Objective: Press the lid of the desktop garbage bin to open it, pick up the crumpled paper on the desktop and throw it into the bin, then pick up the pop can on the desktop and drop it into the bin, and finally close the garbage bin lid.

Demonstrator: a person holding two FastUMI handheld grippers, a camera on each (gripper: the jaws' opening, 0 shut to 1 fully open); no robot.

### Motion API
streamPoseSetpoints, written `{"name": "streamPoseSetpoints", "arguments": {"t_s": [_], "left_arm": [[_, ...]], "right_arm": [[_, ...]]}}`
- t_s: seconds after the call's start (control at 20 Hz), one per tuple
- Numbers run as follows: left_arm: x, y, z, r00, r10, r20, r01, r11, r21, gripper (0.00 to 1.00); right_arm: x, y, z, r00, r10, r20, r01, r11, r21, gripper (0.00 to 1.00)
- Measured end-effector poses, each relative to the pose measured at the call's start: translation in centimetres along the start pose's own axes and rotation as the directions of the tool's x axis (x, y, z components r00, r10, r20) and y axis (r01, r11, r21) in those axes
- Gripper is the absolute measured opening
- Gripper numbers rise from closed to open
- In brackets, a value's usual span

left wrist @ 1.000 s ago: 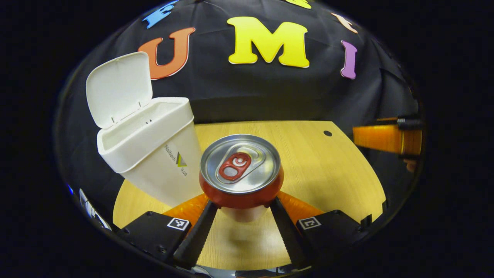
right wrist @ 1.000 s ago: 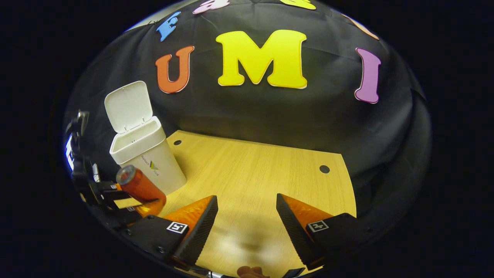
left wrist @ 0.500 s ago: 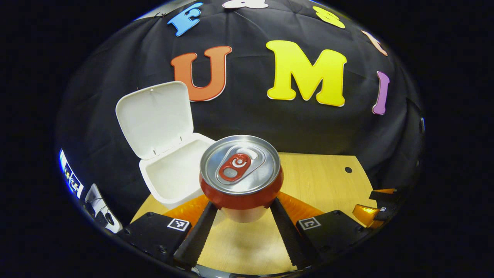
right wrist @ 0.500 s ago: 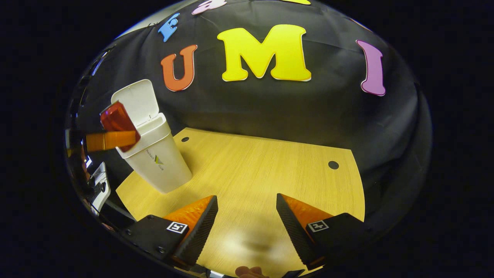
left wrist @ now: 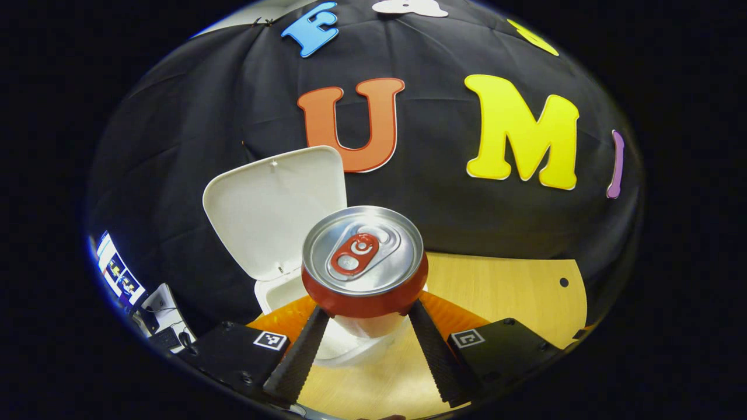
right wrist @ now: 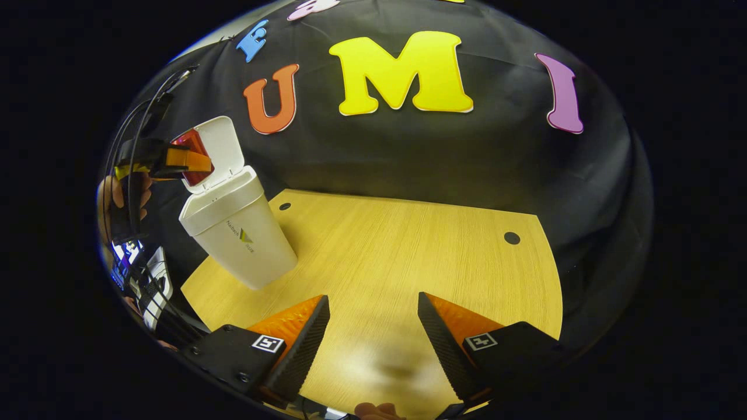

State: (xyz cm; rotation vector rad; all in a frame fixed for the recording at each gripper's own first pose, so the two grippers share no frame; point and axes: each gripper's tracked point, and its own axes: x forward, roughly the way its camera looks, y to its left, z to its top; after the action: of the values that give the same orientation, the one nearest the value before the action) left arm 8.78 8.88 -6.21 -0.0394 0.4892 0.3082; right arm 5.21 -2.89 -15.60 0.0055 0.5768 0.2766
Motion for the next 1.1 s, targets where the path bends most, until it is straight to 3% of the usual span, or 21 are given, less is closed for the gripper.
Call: {"name": "streamPoseSetpoints", "arguments": {"t_s": [0.15, 0.3, 0.65, 0.8, 1.1], "left_arm": [[2.7, 1.7, -1.5, 0.998, 0.026, -0.053, -0.029, 0.998, -0.048, 0.86], [4.2, 2.1, -2.6, 0.996, 0.005, -0.084, -0.013, 0.995, -0.098, 0.87], [4.1, 1.6, -2.8, 0.995, -0.028, -0.100, 0.019, 0.996, -0.089, 0.88], [3.5, 1.5, -1.8, 0.997, -0.053, -0.058, 0.050, 0.998, -0.043, 0.90], [1.3, 2.2, 3.2, 0.997, 0.016, 0.077, -0.017, 1.000, 0.023, 0.94]], "right_arm": [[-0.1, 0.3, -0.7, 1.000, -0.014, -0.012, 0.014, 1.000, 0.012, 0.96], [-0.3, 0.6, -0.9, 1.000, -0.022, -0.014, 0.022, 1.000, 0.013, 0.96], [-0.3, 1.1, -1.7, 0.999, -0.039, -0.027, 0.040, 0.999, 0.020, 0.96], [-0.2, 1.9, -1.9, 0.999, -0.027, -0.031, 0.027, 1.000, 0.014, 0.96], [-0.1, 2.7, -2.4, 0.999, -0.015, -0.042, 0.015, 1.000, -0.007, 0.96]]}}
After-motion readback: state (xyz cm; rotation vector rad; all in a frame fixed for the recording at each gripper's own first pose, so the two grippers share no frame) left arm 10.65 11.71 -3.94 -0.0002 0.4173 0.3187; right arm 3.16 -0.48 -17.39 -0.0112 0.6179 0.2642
